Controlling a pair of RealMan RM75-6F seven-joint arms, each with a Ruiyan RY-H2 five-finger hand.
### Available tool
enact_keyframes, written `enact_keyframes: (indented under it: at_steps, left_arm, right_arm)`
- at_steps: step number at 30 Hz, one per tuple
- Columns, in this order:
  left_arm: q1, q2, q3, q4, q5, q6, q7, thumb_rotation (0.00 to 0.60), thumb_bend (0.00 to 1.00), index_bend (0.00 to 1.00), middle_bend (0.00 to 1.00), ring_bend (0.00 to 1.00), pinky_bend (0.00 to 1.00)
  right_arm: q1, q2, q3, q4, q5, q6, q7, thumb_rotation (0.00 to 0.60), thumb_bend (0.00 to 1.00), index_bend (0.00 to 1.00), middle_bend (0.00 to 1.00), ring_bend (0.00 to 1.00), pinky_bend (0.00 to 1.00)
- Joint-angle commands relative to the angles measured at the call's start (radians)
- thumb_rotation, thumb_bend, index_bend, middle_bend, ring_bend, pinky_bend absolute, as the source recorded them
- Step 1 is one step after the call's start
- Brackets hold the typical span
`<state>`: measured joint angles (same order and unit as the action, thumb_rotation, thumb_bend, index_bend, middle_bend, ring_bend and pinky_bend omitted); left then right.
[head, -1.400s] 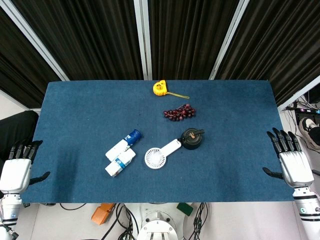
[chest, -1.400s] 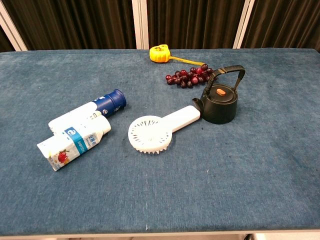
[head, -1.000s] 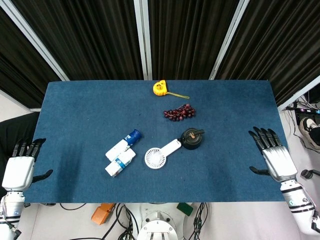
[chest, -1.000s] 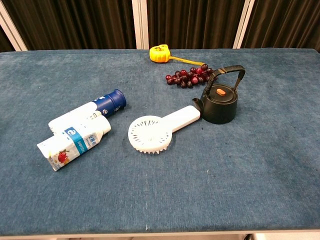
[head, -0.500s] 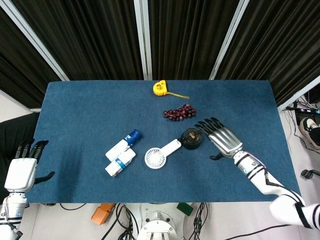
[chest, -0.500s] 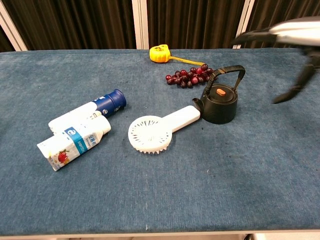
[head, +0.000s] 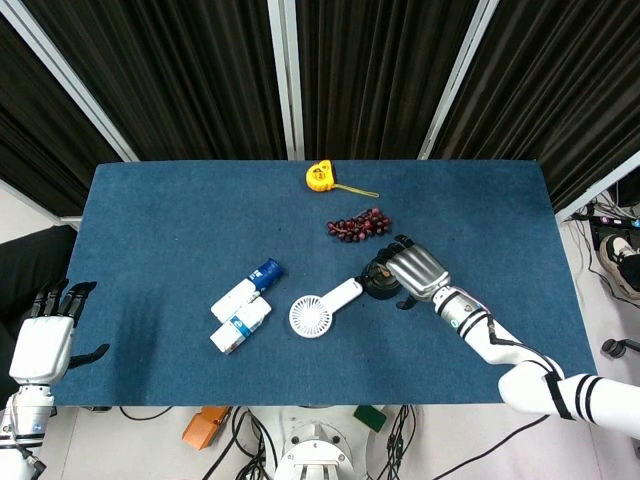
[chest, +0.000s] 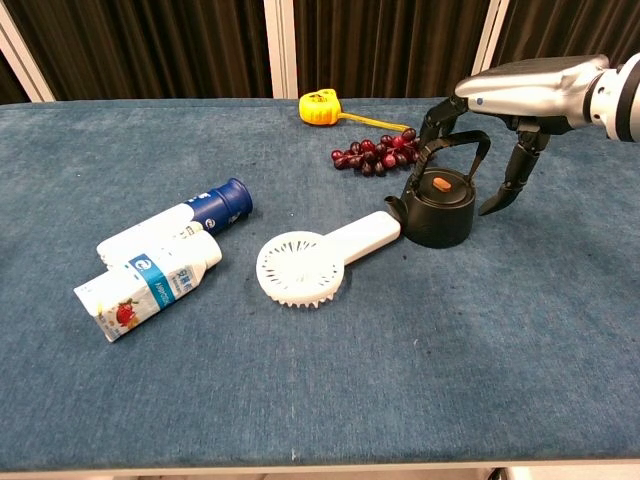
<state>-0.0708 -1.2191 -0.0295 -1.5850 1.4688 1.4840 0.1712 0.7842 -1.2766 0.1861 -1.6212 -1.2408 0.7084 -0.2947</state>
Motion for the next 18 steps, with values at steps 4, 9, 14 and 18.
enact_keyframes:
  at_steps: [4, 9, 14, 18]
  left_arm:
    - [-0.001, -0.004, 0.001, 0.007, 0.001, -0.003, -0.005, 0.600, 0.11, 0.11, 0.13, 0.05, 0.01]
    - [0.002, -0.006, 0.002, 0.011, -0.002, -0.002, -0.011, 0.600, 0.11, 0.11, 0.13, 0.05, 0.01]
    - [0.004, -0.007, 0.003, 0.016, -0.004, -0.004, -0.016, 0.600, 0.11, 0.11, 0.13, 0.05, 0.01]
    - [0.004, -0.009, 0.004, 0.020, -0.005, -0.005, -0.021, 0.600, 0.11, 0.11, 0.13, 0.05, 0.01]
  right_arm:
    - [0.020, -0.012, -0.011, 0.018, 0.033, 0.000, -0.010, 0.600, 0.02, 0.50, 0.41, 0.36, 0.20]
    - [0.034, -0.021, -0.020, 0.030, 0.060, 0.000, -0.021, 0.600, 0.02, 0.56, 0.47, 0.43, 0.21]
    - [0.044, -0.027, -0.032, 0.034, 0.080, -0.002, -0.021, 0.600, 0.02, 0.60, 0.51, 0.48, 0.21]
    - [0.050, -0.031, -0.041, 0.038, 0.088, -0.002, -0.018, 0.600, 0.02, 0.63, 0.53, 0.53, 0.21]
